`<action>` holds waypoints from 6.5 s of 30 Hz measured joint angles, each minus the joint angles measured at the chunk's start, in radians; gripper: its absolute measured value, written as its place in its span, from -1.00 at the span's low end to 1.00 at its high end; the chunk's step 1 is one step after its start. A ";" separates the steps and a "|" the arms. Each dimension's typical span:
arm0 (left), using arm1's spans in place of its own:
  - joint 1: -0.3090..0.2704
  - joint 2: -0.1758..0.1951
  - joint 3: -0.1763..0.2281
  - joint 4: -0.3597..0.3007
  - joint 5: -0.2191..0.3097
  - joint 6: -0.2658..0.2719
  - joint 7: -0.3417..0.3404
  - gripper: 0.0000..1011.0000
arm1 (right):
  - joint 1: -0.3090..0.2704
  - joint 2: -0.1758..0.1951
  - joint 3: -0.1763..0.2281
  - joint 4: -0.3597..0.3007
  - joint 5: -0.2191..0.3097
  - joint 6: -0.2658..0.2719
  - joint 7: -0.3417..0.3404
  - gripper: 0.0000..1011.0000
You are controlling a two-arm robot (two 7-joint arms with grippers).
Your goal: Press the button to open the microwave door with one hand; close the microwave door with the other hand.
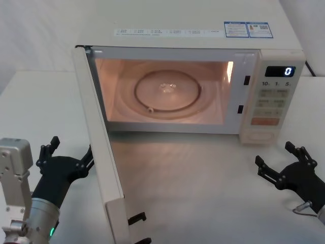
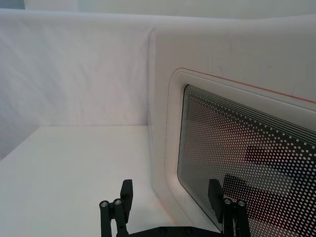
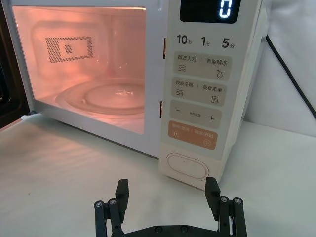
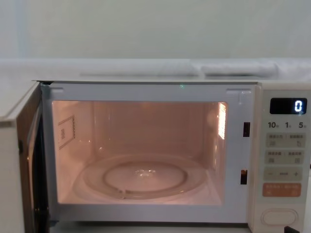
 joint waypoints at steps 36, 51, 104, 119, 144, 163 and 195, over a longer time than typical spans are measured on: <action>0.000 0.000 0.000 0.000 0.000 0.000 0.000 0.98 | 0.000 0.000 0.000 0.000 0.000 0.000 0.000 0.98; 0.000 0.000 0.000 0.000 0.000 0.000 0.000 0.69 | 0.000 0.000 0.000 0.000 0.000 0.000 0.000 0.98; 0.000 0.000 0.000 0.000 0.000 0.000 0.000 -1.00 | 0.000 0.000 0.000 0.000 0.000 0.000 0.000 0.98; 0.000 0.000 0.000 0.000 0.000 0.000 0.000 -1.00 | 0.000 0.000 0.000 0.000 0.000 0.000 0.000 0.98; 0.020 0.004 -0.020 -0.033 0.004 0.010 -0.032 -1.00 | 0.000 0.000 0.000 0.000 0.000 0.000 0.000 0.98; 0.228 0.070 -0.189 -0.242 -0.099 -0.014 -0.211 -1.00 | 0.000 0.000 0.000 0.000 0.000 0.000 0.000 0.98; -0.023 0.198 0.022 -0.221 -0.194 0.033 -0.315 -1.00 | 0.000 0.000 0.000 0.000 0.000 0.000 0.000 0.98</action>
